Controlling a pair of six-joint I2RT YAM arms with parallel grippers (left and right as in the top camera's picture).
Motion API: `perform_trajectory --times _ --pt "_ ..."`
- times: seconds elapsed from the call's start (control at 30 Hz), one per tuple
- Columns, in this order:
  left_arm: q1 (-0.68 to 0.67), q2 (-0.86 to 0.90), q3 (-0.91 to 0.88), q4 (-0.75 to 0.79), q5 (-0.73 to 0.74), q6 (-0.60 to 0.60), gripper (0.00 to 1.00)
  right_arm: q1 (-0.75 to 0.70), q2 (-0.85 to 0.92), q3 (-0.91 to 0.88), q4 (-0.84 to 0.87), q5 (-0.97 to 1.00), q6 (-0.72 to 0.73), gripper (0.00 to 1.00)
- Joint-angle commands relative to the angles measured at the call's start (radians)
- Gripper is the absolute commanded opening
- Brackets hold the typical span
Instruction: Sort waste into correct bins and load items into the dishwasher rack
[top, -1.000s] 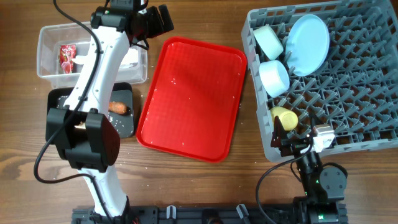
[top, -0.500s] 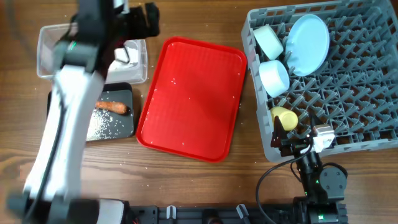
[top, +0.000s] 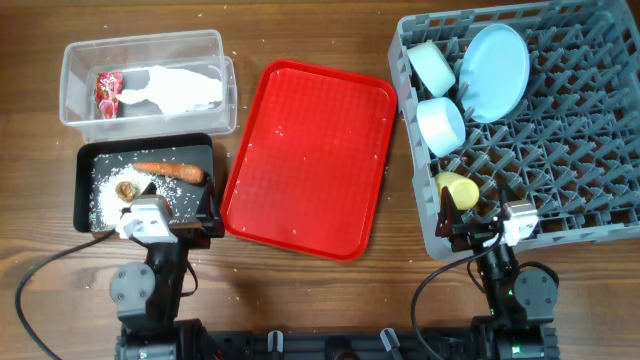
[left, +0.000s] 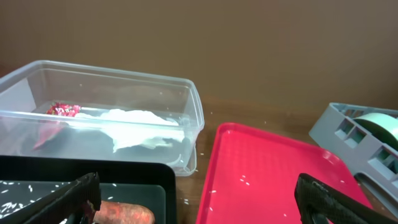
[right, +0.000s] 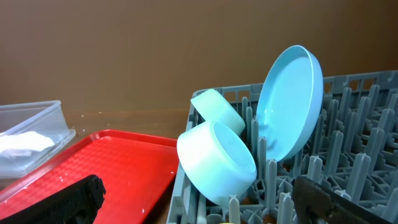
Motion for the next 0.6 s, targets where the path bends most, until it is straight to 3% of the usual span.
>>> perform_trajectory --times 0.0,0.57 --pt "-0.028 -0.115 -0.065 0.007 -0.049 0.012 1.00 -0.005 -0.007 -0.002 0.003 -0.013 -0.011 1.00" --pt "-0.043 -0.153 -0.138 0.003 -0.093 0.008 1.00 -0.005 -0.007 -0.002 0.003 -0.013 -0.010 1.00"
